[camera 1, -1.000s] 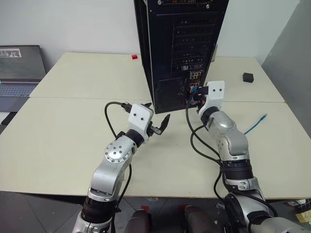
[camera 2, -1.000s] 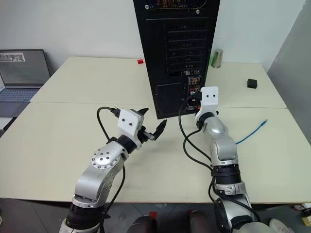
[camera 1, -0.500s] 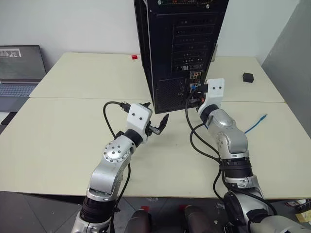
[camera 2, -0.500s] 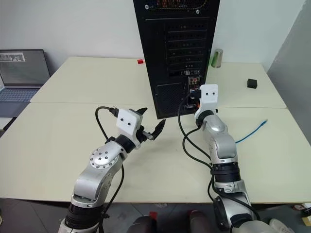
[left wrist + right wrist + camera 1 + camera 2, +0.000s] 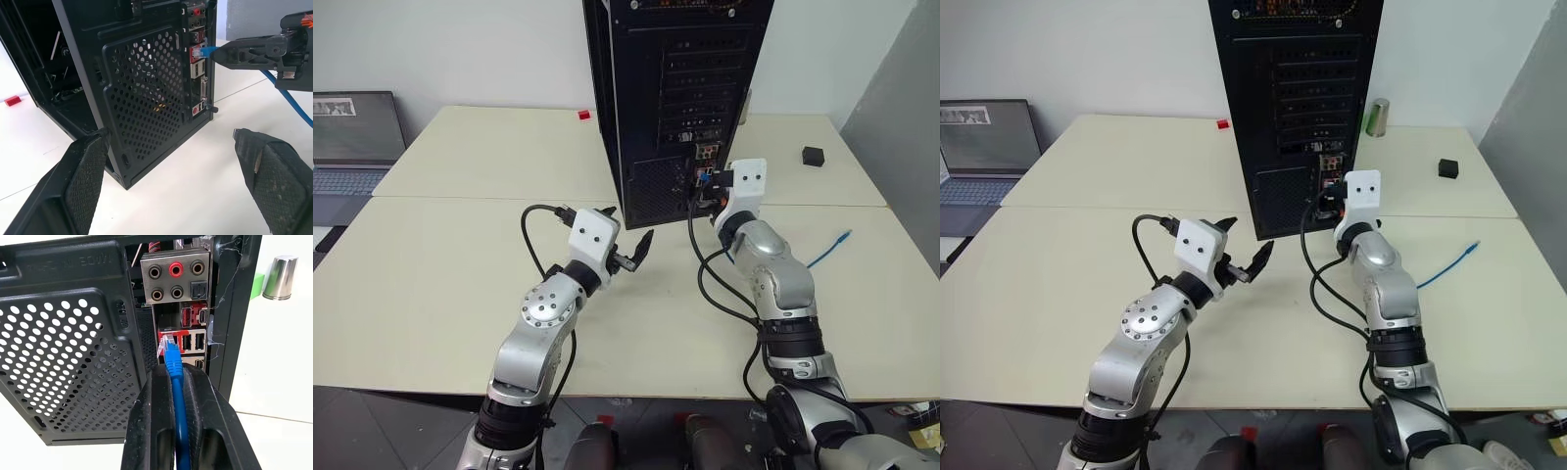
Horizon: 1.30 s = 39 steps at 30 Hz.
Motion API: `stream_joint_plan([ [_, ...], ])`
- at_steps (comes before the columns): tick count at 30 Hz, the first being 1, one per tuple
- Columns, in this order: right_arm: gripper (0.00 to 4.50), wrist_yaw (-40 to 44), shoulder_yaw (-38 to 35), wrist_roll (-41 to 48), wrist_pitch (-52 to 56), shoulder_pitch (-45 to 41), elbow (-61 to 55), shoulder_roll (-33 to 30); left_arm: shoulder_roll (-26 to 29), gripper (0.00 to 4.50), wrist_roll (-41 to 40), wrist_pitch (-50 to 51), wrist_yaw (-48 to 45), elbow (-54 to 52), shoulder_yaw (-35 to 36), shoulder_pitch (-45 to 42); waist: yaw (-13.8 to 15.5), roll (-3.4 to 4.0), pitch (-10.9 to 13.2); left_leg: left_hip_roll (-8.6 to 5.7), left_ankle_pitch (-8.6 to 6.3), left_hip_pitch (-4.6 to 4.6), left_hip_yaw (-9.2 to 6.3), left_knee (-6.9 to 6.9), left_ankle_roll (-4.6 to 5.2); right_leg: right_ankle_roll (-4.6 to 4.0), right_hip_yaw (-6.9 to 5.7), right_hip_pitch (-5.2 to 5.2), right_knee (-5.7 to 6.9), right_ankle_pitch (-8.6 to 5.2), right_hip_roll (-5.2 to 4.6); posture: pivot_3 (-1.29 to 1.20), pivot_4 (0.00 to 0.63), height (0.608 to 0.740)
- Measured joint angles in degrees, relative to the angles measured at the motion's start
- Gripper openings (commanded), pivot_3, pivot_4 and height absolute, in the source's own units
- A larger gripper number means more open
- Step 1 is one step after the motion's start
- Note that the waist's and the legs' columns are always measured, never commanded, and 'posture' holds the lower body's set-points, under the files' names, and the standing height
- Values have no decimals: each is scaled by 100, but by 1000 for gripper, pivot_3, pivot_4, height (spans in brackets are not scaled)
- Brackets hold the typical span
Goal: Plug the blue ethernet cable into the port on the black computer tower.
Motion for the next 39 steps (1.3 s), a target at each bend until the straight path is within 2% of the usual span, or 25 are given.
stream_joint_plan([
  [39, 0, -176, 8, -23, 0, 2, 83, -29, 8, 4235, 0, -3, -9, 1, 47, 1, 0, 0, 0, 0, 0, -1, 0, -2, 0, 0, 0, -1, -1, 0, 0, 0, 150, 740],
])
